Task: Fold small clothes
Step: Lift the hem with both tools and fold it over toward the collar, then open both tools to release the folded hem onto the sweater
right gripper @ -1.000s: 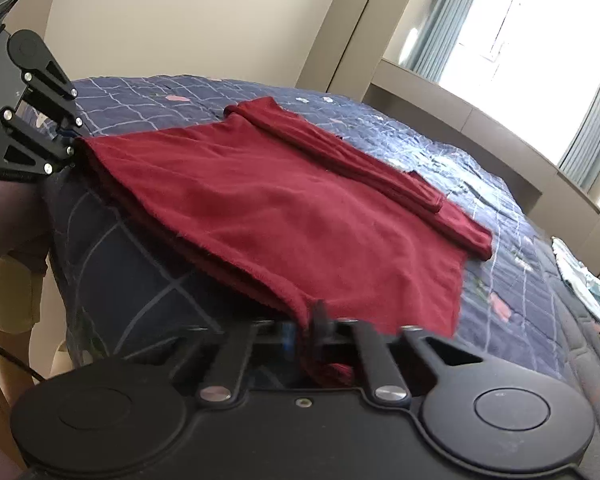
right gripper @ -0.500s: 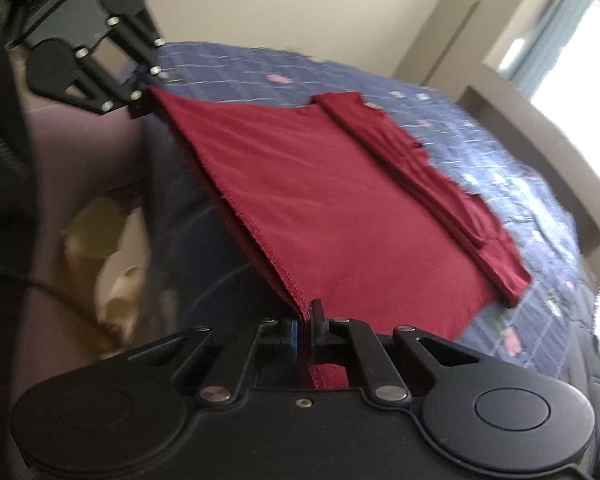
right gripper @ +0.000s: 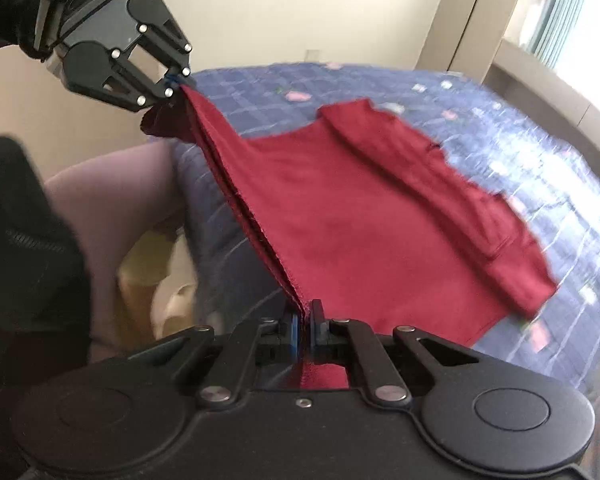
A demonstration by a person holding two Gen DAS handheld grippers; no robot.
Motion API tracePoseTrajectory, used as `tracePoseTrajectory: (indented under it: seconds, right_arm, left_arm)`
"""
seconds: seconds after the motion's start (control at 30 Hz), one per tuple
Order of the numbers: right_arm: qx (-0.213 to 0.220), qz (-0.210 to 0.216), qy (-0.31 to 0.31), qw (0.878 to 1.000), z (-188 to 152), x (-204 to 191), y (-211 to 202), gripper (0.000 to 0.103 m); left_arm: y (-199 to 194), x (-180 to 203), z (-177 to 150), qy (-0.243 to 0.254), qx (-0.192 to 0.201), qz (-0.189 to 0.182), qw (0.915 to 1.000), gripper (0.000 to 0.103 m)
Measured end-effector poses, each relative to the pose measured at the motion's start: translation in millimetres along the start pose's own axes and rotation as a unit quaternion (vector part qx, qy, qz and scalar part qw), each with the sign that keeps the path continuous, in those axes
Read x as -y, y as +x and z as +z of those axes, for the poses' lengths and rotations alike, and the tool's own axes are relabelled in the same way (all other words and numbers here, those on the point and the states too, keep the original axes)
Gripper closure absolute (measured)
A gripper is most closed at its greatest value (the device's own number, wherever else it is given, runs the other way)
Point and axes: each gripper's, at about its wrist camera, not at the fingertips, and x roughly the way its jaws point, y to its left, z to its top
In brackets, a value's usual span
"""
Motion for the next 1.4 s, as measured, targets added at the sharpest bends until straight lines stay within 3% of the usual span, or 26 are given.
tracePoseTrajectory:
  seconds: [0.17,0.33,0.5,0.83,1.1,1.2,1.33,1.37,1.4]
  right_arm:
    - [0.018,-0.059,-0.012,0.998,27.8,45.5,4.9,0.099]
    - [0.017,-0.108,-0.039,0.993,55.6,103.1,30.2,0.099]
    - [0.018,-0.131,-0.053,0.990,76.6,155.5,63.6,0.099]
    - [-0.006,-0.127,-0.043,0.991,110.9,255.5,161.4,0.098]
    - [-0.037,-0.108,-0.007,0.993,114.7,303.8,246.8,0.097]
    - [-0.045,-0.101,0.007,0.994,110.7,316.2,269.7,0.094]
    - [-0.049,-0.093,0.032,0.994,101.2,328.2,285.2,0.083]
    - [-0.049,-0.094,0.038,0.994,98.7,330.6,287.1,0.077]
    - [-0.048,-0.096,0.045,0.993,96.8,333.2,288.7,0.070]
  left_arm:
    - [19.0,-42.8,37.7,0.049,0.036,0.025,0.9978,0.099]
    - [63.4,-81.0,69.7,0.092,0.032,0.042,0.9943,0.099]
    - [110.2,-129.2,92.1,0.085,0.017,0.023,0.9959,0.099]
    - [218.8,-227.2,101.2,0.039,-0.029,-0.020,0.9987,0.099]
    - [306.7,-271.3,87.6,-0.008,-0.064,-0.053,0.9965,0.096]
    - [327.7,-282.0,79.7,-0.035,-0.075,-0.068,0.9942,0.077]
    - [339.8,-295.9,68.0,-0.070,-0.075,-0.070,0.9922,0.037]
    - [340.4,-300.8,66.3,-0.082,-0.073,-0.072,0.9914,0.023]
    - [340.3,-306.4,64.1,-0.097,-0.071,-0.073,0.9901,0.015]
